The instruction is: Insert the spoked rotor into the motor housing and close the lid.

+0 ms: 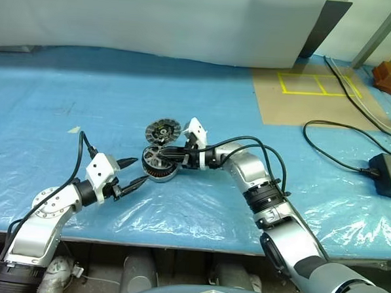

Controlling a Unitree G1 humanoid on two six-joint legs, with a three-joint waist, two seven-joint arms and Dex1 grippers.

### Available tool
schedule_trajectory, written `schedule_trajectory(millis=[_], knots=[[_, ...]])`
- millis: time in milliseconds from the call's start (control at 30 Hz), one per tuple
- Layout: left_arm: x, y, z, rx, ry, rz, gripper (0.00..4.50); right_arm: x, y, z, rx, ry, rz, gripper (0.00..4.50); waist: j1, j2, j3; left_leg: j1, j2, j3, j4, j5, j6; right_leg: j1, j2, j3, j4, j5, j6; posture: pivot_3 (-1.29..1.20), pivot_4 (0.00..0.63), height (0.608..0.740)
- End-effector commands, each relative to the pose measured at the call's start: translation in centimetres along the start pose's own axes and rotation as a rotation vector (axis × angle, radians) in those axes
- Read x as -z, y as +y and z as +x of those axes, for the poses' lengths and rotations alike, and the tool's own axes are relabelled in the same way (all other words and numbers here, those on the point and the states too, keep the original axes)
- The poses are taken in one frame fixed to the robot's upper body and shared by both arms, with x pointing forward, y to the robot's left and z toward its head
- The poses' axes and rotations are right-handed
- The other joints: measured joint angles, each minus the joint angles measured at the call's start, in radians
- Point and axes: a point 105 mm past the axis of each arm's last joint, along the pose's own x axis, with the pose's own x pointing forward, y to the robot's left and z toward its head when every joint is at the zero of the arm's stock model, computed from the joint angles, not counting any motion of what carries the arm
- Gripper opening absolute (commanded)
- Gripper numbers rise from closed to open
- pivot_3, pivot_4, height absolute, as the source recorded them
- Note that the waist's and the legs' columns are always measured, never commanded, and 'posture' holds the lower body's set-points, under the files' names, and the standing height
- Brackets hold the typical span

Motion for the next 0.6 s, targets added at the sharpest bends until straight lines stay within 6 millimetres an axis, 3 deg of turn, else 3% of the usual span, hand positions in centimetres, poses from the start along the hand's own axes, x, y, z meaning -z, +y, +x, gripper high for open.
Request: schedule_trajectory(millis=[33, 133, 333, 600], knots=[[-0.4, -0.1, 0.0, 0.003, -0.018, 0.022, 3.04, -1.2, 0.5, 0.1, -0.014, -0.023, -0.078, 0.26, 0.0, 0.0, 0.0, 0.0, 0.0, 0.0, 0.0, 0.0, 0.0, 0.0, 0.0, 0.0, 0.0, 0.0, 0.0, 0.0, 0.15, 0.74], [-0.4, -0.1, 0.0, 0.003, -0.019, 0.02, 3.04, -0.7, 0.5, 0.0, -0.008, 0.0, -0.107, 0.26, 0.0, 0.0, 0.0, 0.0, 0.0, 0.0, 0.0, 0.0, 0.0, 0.0, 0.0, 0.0, 0.0, 0.0, 0.0, 0.0, 0.15, 0.74], [-0.4, -0.2, 0.1, 0.005, -0.022, 0.013, 3.04, -1.0, 1.1, 0.0, -0.04, -0.001, -0.117, 2.29, -0.001, 0.0, 0.0, 0.0, 0.0, 0.0, 0.0, 0.0, 0.0, 0.0, 0.0, 0.0, 0.0, 0.001, 0.001, 0.0, 0.15, 0.74], [-0.3, -0.4, 0.2, 0.007, -0.023, 0.009, 3.04, -2.6, 1.1, 0.0, -0.037, -0.051, -0.106, 2.29, -0.001, 0.0, 0.0, 0.0, 0.0, 0.0, 0.0, 0.0, 0.0, 0.0, 0.0, 0.0, 0.0, 0.001, 0.002, 0.0, 0.15, 0.74]])
